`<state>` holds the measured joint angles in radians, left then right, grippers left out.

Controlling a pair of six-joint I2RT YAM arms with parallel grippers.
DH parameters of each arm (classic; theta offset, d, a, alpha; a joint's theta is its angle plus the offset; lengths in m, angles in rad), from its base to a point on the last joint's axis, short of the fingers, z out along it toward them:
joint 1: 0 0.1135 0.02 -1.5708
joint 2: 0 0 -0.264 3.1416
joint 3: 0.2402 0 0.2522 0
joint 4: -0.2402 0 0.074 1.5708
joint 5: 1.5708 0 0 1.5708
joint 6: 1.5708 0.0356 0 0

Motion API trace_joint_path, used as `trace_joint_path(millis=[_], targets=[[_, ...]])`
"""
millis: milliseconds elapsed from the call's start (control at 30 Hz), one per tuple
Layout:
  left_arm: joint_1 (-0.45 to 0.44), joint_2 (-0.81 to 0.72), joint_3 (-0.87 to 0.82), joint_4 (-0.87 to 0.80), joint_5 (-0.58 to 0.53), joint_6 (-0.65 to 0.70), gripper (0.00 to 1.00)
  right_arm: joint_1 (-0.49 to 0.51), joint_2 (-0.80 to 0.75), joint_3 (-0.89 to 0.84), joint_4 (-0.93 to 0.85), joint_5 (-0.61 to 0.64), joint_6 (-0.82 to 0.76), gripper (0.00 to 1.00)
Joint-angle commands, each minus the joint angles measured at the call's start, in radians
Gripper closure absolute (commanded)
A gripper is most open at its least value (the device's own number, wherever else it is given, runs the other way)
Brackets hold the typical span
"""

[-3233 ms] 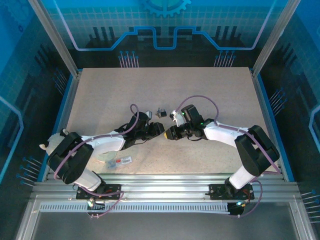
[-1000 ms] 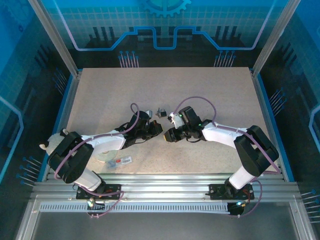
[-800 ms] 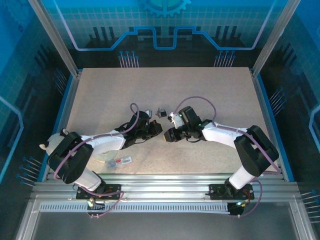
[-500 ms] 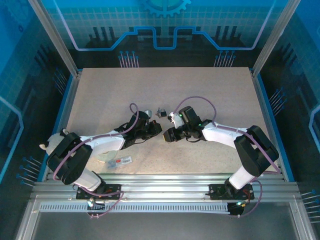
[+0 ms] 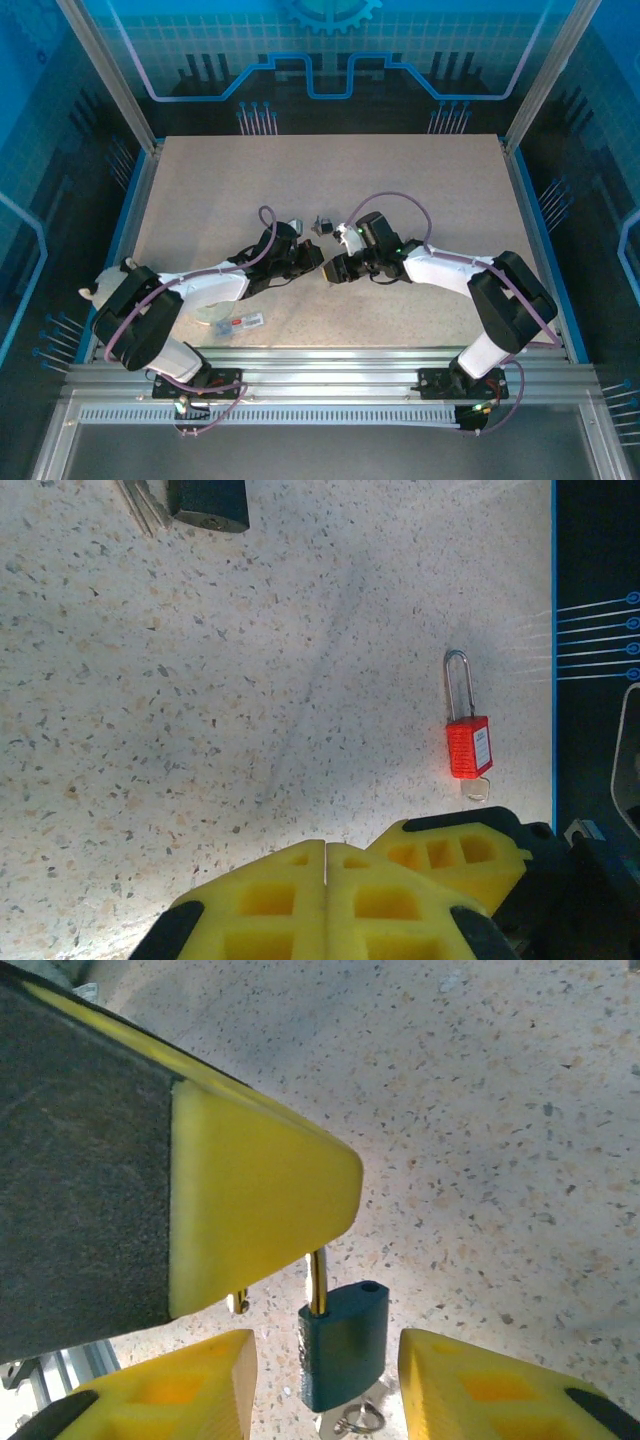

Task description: Lock with the key

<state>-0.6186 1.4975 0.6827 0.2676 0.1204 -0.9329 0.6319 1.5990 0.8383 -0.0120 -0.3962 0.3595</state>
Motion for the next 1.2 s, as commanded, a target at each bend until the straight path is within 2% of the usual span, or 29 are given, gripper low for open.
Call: trace_joint_path(millis=[0,600,1167], targets=[[-0.007,-0.029,-0.009,-0.004,-0.008,0.024,1.00,0.021,0.011,0.003,0.026,-0.015,0.008,0.60],[-0.006,-0.071,-0.014,-0.031,-0.019,0.043,1.00,0.026,0.015,0.007,0.015,-0.001,0.008,0.76],[-0.006,-0.103,-0.011,-0.065,-0.008,0.092,1.00,-0.005,-0.040,-0.049,0.105,-0.107,0.024,0.87]])
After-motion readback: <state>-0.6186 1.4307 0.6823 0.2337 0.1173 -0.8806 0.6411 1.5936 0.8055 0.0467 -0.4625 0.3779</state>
